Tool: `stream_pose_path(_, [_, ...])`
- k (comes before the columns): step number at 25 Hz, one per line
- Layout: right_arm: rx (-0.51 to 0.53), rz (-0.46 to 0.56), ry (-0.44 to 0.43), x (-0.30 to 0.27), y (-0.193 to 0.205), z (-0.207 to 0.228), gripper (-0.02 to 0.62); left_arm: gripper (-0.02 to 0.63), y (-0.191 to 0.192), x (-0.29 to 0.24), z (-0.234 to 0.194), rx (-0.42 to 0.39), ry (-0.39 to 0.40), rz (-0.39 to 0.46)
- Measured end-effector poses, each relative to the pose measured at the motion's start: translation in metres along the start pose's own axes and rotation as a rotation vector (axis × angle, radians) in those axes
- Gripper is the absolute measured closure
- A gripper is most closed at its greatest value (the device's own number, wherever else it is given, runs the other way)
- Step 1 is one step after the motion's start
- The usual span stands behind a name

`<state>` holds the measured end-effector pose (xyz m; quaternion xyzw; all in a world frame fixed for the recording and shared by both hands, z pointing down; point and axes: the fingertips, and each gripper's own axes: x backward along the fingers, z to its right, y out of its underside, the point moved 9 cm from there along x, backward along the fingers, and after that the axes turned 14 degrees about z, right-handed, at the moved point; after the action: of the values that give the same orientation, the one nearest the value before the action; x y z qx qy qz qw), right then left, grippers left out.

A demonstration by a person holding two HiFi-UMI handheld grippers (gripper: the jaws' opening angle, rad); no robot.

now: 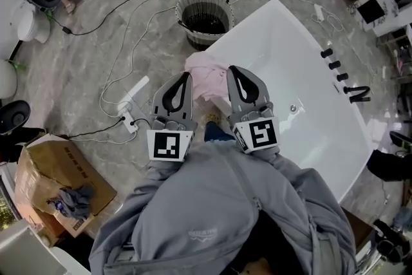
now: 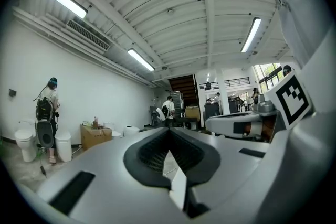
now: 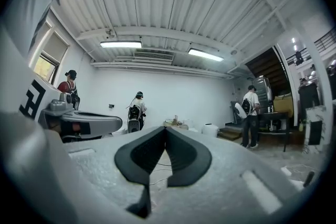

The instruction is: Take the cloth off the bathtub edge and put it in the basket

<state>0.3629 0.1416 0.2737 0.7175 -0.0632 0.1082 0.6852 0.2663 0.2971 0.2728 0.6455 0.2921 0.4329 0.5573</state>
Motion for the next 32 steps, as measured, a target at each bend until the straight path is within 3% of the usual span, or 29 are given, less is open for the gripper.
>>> stream_pose_path(13, [-0.014,-0.045,-0.038,-0.058,0.037,0.056,0.591,0.601,0.030,-0.066,-0.026,-0.004,-0.053,-0.017])
stream_pose_path(19, [0.007,-0.062,-0.037,-0.072,0.033,0.045,0.591,0.601,0.028,-0.078,-0.043,-0.003,-0.005,-0.028])
stream_pose_path(32, [-0.012,-0.072,0.068,-0.092,0.043,0.048,0.592,0.601,0.045,-0.106,-0.066,0.037,0.109,-0.066])
